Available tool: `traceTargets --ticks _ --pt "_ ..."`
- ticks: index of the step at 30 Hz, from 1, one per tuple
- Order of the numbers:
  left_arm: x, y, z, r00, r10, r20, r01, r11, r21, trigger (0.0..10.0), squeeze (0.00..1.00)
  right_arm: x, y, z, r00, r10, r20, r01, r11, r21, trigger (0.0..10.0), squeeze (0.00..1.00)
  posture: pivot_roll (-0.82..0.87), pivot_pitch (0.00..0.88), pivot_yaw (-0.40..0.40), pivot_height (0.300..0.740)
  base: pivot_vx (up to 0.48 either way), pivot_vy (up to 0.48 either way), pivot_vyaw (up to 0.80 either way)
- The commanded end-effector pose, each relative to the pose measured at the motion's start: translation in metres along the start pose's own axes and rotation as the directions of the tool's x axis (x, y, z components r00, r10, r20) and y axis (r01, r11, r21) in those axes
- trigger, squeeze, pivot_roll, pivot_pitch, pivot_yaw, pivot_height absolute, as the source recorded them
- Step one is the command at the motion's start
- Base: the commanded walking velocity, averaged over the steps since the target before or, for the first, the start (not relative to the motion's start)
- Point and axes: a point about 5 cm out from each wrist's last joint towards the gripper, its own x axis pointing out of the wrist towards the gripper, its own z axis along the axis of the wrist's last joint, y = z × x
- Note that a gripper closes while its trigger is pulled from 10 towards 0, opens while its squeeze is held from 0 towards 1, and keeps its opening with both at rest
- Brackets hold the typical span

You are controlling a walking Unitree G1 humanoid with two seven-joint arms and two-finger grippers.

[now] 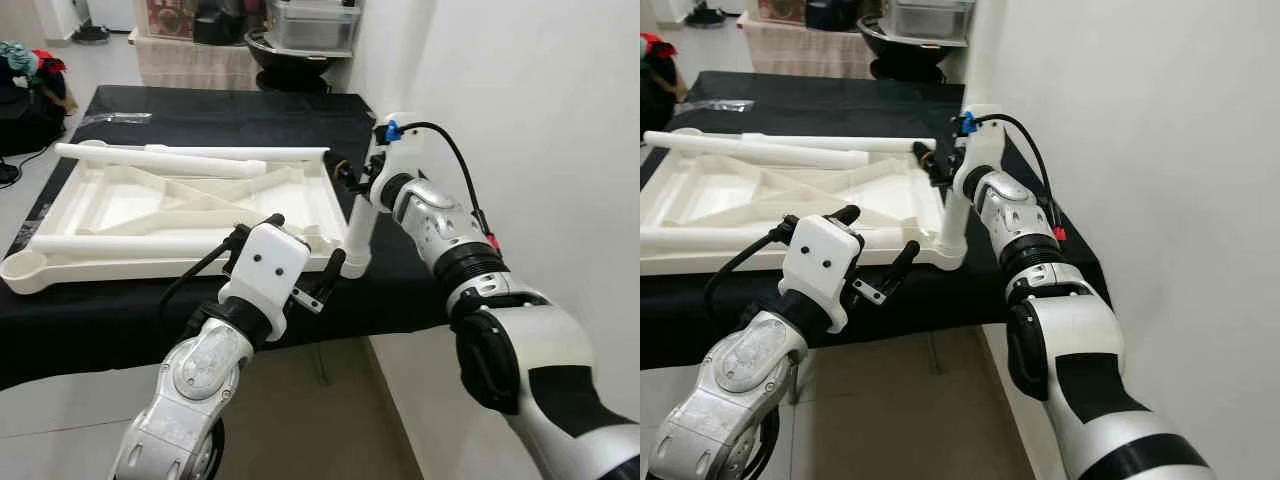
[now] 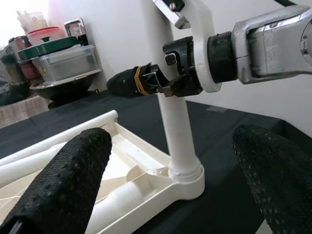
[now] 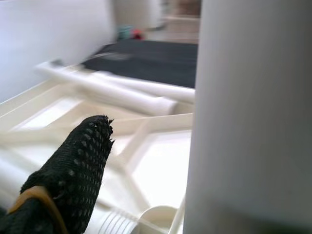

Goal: Building children table

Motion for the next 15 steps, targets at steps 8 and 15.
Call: traceTargets --ticks 8,15 --pt "-0.001 -0.002 -0.003 1.0 -0.009 -0.013 0.009 1.0 0.002 10.0 0.0 -0.012 0.021 0.01 0.865 0.494 0.09 -0.491 0.869 -0.058 10.0 0.0 0.09 0.099 -0.133 0.74 0.0 0.0 0.0" --pt "-0.001 -0.002 -0.003 1.0 -0.011 -0.015 0.011 1.0 0.003 10.0 0.0 -0.016 0.027 0.007 0.781 0.615 0.111 -0.617 0.786 -0.018 10.0 0.0 0.09 0.104 -0.134 0.74 0.0 0.0 0.0"
